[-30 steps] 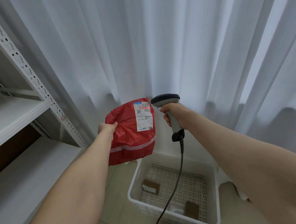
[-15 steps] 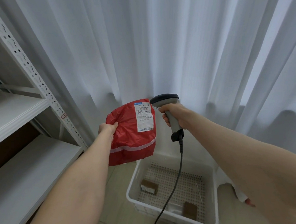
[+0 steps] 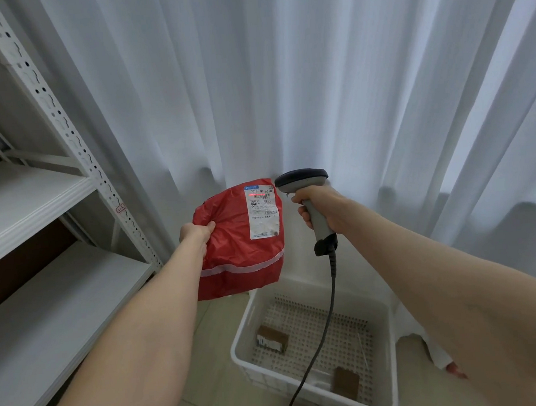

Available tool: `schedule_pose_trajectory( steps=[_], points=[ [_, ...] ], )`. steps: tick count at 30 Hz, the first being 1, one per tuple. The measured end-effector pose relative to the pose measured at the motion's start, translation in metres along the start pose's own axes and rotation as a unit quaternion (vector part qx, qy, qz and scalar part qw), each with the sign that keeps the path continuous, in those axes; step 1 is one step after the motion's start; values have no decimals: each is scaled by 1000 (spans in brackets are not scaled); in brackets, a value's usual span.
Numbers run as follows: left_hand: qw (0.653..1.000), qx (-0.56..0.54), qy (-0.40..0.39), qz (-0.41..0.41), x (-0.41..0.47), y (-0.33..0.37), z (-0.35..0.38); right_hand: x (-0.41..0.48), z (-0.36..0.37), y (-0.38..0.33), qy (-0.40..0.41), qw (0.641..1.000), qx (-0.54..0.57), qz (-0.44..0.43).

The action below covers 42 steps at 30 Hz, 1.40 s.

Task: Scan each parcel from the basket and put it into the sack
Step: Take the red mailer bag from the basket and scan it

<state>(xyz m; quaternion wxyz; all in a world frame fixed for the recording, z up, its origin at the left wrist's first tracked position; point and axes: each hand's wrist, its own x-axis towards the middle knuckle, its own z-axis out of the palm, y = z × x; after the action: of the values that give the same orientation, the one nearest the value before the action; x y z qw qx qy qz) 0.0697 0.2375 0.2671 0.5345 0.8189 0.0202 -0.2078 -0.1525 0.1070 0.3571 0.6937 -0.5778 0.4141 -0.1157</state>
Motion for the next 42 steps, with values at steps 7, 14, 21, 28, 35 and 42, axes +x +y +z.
schedule_pose_trajectory(
  steps=[7, 14, 21, 28, 35, 42],
  points=[
    [1000, -3, -1, 5, 3, -1, -6, -5, 9, -3, -4, 1000, -5, -3],
    [1000, -3, -10, 3, 6, -3, -15, -9, 20, -3, 2, 1000, 2, 8],
    [1000, -2, -12, 8, 10, -7, -28, -7, 37, 6, 15, 999, 32, 6],
    [1000, -10, -18, 13, 5, -25, -58, -1, 60, 40, 32, 993, 111, 11],
    [999, -4, 19, 42, -23, -55, -110, -23, 94, 82, 23, 990, 137, 23],
    [995, -93, -15, 36, -101, -103, -181, -99, 140, 138, -23, 979, 202, 32]
  ],
)
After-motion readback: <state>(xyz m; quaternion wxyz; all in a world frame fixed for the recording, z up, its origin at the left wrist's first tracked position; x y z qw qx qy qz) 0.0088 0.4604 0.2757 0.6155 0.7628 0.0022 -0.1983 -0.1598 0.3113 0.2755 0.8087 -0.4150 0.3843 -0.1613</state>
